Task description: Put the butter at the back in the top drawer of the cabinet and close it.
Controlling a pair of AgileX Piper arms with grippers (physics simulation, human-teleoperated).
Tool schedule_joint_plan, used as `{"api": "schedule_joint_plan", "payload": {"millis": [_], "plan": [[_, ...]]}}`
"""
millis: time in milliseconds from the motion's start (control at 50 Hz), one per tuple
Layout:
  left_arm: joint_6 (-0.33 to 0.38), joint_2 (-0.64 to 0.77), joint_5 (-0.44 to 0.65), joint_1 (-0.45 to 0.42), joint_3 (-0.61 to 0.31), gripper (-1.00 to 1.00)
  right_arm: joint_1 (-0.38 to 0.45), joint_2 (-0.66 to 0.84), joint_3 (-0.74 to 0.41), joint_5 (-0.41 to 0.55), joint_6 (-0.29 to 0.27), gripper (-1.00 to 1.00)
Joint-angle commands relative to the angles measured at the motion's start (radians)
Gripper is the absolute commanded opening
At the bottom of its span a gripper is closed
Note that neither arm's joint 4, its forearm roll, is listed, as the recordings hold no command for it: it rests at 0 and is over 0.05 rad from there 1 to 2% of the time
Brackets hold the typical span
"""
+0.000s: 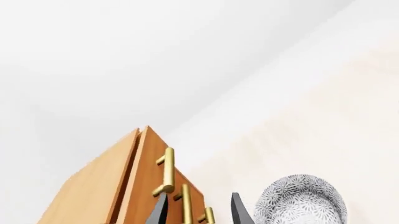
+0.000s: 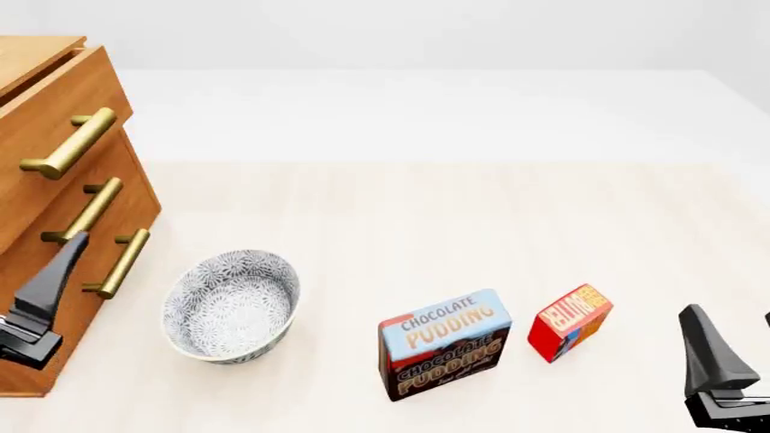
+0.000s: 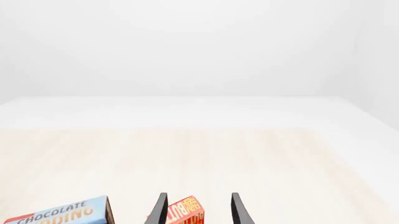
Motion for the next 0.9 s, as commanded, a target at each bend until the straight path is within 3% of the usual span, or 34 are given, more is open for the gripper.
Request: {"api": "schedule_joint_plan", "payload": {"millis": [20,340,900], "plan": [[0.127,0.048,0.053,-0.041,-0.062,1.0,0.0,0.0,0.0,0.0,0.0,1.0],[0.262,0.135,0.033,-0.053,-0.076,1.0,0.0,0.0,0.0,0.0,0.0,1.0],[0.422,0.241,-0.002,-0.042,-0.094,1.0,0.0,0.0,0.0,0.0,0.0,1.0]]}}
